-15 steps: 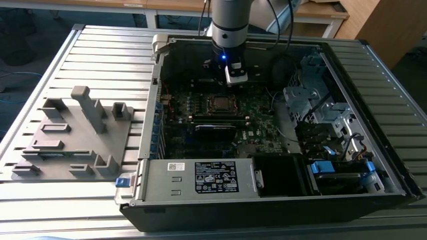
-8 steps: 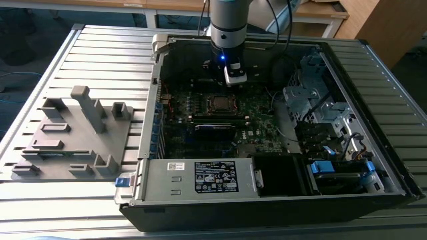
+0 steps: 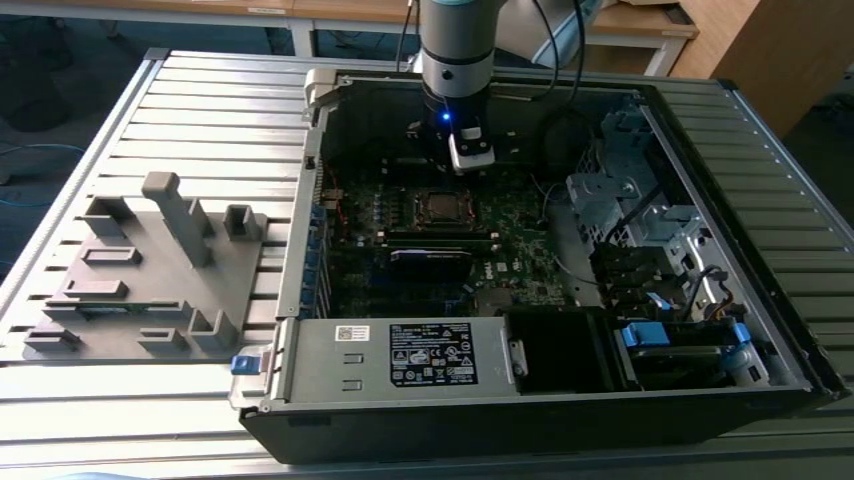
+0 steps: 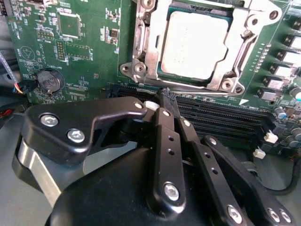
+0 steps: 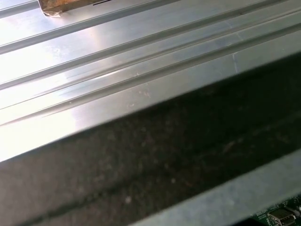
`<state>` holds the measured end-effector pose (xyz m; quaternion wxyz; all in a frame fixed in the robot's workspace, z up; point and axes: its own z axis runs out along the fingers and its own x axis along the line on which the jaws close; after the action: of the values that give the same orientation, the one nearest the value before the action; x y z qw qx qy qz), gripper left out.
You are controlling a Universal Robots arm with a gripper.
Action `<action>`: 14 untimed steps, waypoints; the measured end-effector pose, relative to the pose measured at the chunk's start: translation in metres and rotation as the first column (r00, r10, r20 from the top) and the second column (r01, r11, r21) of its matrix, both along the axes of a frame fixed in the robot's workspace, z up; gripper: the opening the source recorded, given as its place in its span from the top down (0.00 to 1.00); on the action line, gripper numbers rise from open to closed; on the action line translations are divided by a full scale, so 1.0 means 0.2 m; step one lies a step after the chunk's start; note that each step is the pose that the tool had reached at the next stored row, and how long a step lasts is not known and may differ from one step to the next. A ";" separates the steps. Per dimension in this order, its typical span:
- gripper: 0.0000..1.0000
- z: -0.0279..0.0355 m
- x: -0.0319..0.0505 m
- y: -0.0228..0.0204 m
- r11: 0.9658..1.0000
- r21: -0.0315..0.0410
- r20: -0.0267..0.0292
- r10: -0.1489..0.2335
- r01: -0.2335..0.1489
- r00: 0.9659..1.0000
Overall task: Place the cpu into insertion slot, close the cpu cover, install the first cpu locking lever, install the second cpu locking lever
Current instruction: 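Install the first cpu locking lever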
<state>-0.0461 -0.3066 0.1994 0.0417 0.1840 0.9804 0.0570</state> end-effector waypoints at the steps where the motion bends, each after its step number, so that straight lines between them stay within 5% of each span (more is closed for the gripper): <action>1: 0.89 -0.001 0.000 -0.001 1.000 0.000 0.000 0.000 0.000 1.000; 7: 0.89 -0.004 0.000 -0.006 1.000 0.000 0.001 0.000 0.000 1.000; 14: 0.89 -0.004 -0.001 0.015 1.000 0.000 0.001 -0.007 0.007 1.000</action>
<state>-0.0463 -0.3036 0.1986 0.0426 0.1875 0.9797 0.0569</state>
